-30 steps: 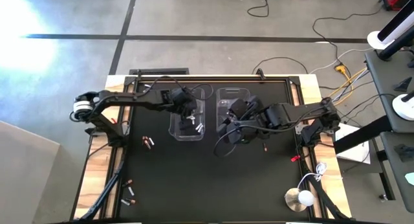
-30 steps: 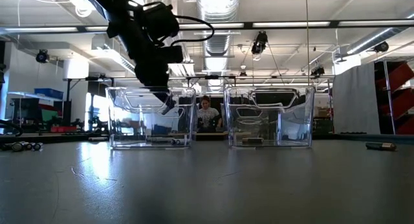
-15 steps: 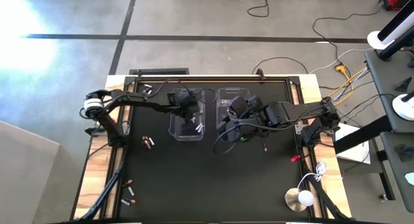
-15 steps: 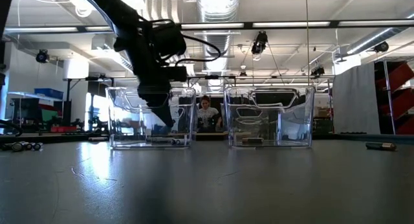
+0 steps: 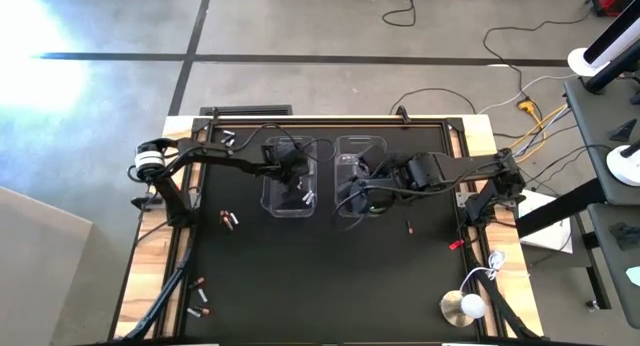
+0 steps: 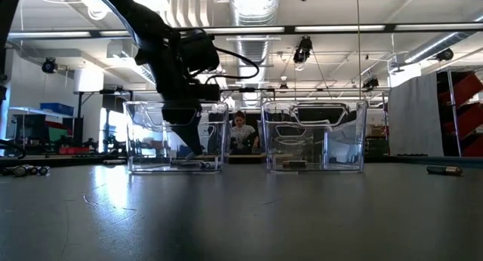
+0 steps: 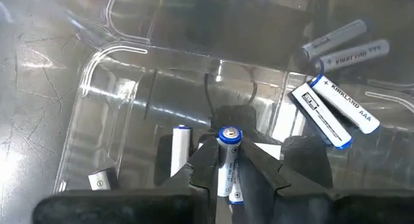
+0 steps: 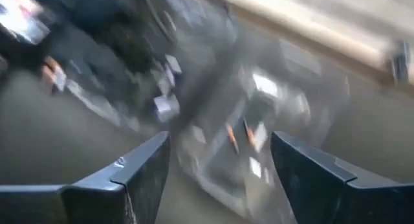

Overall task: Sort batteries
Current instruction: Put the white battery into the left transparent bin, then put the black battery into the right transparent bin

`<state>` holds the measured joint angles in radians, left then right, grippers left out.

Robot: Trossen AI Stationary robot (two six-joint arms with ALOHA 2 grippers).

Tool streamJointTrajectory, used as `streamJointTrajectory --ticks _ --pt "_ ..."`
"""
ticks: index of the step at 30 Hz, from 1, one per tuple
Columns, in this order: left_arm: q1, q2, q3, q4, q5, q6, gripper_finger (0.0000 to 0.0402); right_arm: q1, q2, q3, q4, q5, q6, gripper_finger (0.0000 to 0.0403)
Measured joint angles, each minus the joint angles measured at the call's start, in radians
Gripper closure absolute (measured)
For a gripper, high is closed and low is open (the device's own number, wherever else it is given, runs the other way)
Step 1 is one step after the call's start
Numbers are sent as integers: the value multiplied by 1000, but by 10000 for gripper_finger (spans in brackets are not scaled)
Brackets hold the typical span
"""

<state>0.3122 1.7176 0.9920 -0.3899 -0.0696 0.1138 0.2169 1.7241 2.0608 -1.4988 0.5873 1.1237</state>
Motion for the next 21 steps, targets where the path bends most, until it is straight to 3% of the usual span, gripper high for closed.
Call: streamJointTrajectory --ticks 2,4,10,16,21 --pt "0 0 0 -1 0 -5 353 0 -1 -16 -83 -100 104 139" --pt "0 -3 0 0 0 -7 337 6 -19 -78 -55 -201 118 136" --pt "0 -33 0 -2 1 -19 281 74 -72 -300 -70 -368 178 138" --pt "-2 -134 4 -14 3 -53 234 136 -178 -586 5 -422 355 160" --pt "-4 -280 8 5 3 -55 224 145 -289 -833 293 -432 390 176"
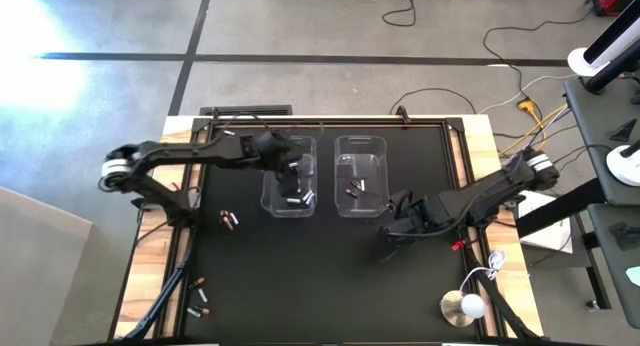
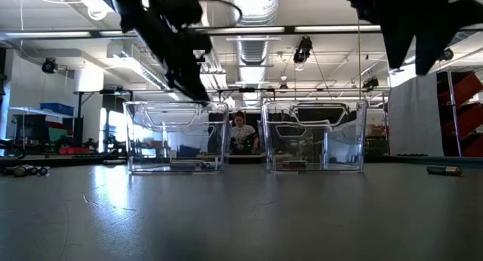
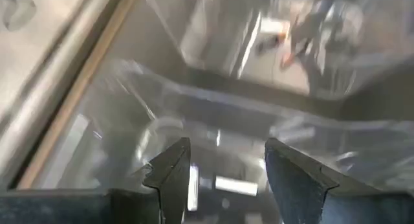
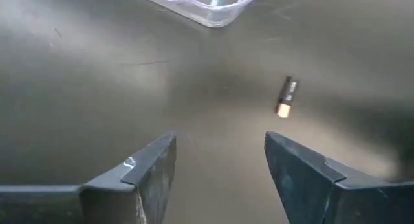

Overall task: Sort batteries
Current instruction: Put the black battery into the right transparent bin

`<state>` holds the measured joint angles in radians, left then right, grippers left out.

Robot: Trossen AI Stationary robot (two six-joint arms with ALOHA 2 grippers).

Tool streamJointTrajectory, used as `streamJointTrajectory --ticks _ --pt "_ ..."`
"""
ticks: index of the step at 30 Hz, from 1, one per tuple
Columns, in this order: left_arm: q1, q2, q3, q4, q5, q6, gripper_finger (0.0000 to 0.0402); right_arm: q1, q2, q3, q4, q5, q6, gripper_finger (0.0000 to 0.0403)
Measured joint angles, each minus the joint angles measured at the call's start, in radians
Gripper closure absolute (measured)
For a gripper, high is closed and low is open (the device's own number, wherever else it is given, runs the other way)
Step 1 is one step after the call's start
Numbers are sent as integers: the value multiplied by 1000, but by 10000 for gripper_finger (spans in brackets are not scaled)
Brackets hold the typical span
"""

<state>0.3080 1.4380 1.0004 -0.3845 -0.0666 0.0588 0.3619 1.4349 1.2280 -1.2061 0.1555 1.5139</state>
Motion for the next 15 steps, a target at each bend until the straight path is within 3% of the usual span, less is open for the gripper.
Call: streamJointTrajectory --ticks 8,15 --pt "0 -246 0 89 5 2 224 -31 -80 -287 95 -13 99 184" --pt "0 -391 0 101 5 2 224 -51 -86 -456 325 -94 107 184"
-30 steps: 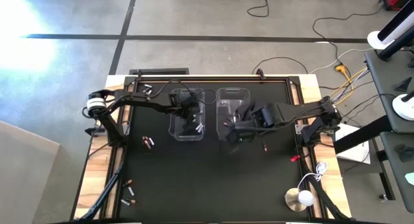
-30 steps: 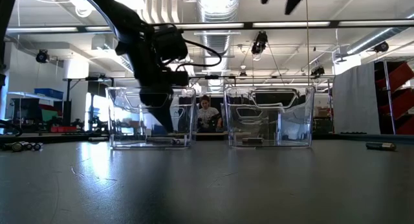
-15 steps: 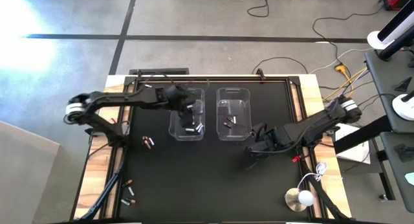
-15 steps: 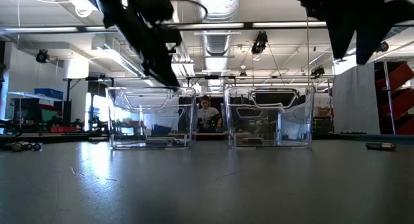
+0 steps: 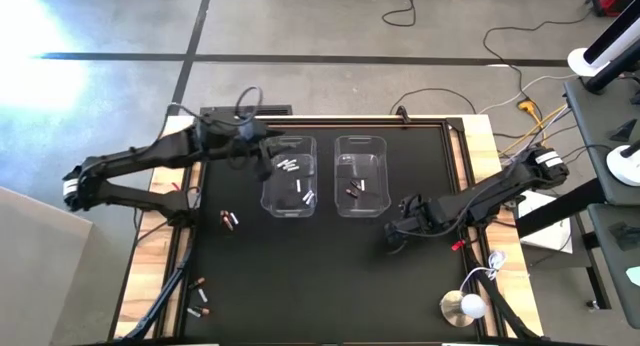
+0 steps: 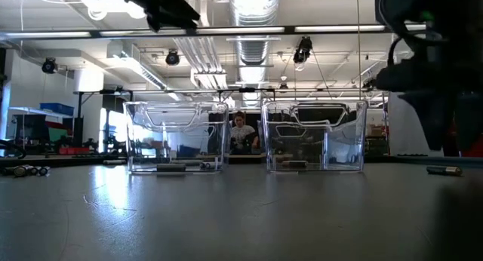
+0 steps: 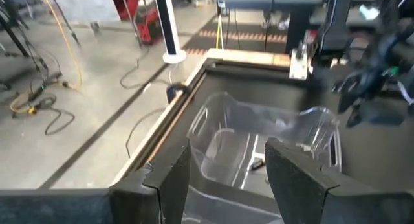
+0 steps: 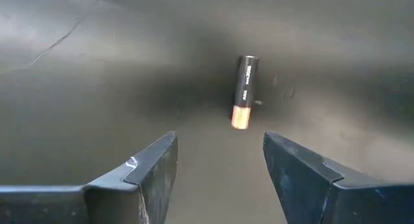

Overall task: Sort batteries
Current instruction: Put the black battery into the right transparent bin

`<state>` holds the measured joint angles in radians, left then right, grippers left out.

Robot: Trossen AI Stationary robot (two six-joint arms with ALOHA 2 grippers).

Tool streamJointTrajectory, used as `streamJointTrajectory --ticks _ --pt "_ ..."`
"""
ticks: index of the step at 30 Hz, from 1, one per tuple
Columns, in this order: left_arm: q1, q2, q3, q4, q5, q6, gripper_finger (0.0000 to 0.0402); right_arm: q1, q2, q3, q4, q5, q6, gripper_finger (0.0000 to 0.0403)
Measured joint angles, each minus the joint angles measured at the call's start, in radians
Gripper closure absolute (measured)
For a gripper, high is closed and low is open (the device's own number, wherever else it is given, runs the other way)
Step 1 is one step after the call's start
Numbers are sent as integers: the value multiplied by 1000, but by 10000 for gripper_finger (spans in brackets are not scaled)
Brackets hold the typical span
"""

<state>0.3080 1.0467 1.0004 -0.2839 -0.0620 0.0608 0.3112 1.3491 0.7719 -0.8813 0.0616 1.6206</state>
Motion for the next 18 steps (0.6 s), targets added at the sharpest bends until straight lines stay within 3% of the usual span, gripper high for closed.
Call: streamJointTrajectory --ticks 9,18 --pt "0 -60 0 5 -4 -2 224 -24 1 -92 68 25 4 197" --pt "0 -47 -1 7 -8 -3 224 -35 -1 -150 139 35 3 283"
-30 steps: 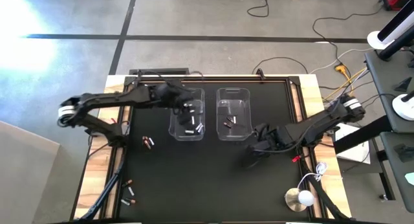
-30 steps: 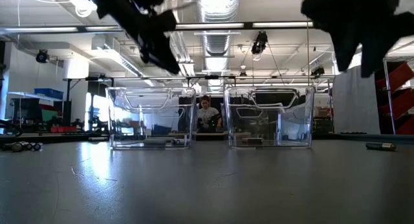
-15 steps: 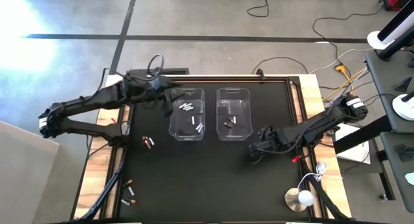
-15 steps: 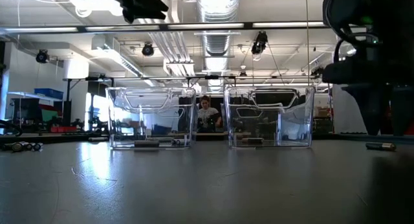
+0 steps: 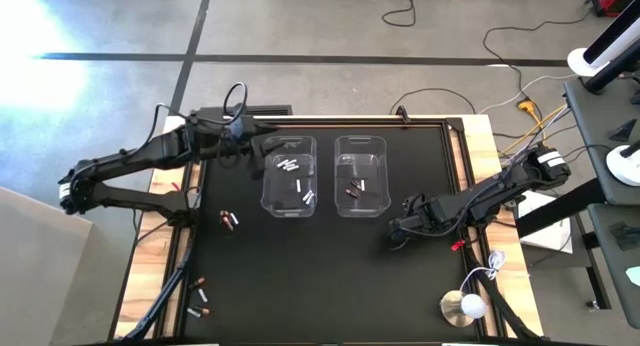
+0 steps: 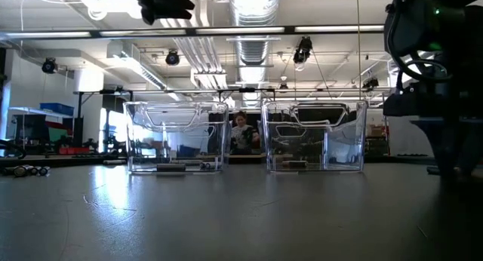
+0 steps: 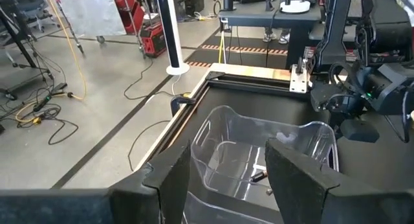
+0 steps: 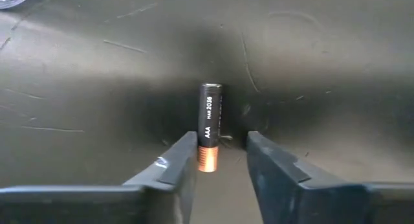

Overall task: Sort batteries
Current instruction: Put the black battery into the right transparent bin

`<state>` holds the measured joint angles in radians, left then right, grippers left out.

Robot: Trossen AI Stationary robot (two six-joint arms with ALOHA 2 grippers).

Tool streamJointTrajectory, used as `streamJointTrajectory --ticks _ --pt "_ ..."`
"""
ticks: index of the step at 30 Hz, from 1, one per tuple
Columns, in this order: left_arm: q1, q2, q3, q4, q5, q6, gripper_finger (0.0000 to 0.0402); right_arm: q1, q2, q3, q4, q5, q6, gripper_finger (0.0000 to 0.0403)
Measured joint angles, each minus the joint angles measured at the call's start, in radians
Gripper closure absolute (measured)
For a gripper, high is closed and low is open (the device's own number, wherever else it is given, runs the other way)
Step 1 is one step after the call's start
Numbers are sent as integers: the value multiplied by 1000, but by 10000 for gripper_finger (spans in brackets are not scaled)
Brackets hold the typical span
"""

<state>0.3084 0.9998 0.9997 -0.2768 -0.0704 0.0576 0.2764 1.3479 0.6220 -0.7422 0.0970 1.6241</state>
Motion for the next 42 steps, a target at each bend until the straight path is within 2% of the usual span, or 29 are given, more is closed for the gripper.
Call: streamJointTrajectory --ticks 9,17,20,24,27,30,35,42 --pt "0 29 -1 49 -1 -16 224 0 15 -21 24 11 0 358" --pt "0 -22 -1 125 -1 6 224 0 31 -14 14 4 -23 368" --pt "0 -59 -2 115 -3 29 224 -2 18 40 -73 -10 -77 368" --pt "1 -111 -1 101 -56 53 224 -8 7 172 -332 -18 -133 369" --pt "1 -139 -2 90 -122 84 224 -25 3 266 -460 -14 -205 369" --pt "1 -160 -2 93 -172 104 224 -57 -7 363 -501 46 -298 369" --pt "1 -173 -2 86 -177 113 224 -163 -6 524 -509 141 -499 369" --pt "1 -175 -2 37 -177 65 224 -313 45 695 -464 160 -901 369"
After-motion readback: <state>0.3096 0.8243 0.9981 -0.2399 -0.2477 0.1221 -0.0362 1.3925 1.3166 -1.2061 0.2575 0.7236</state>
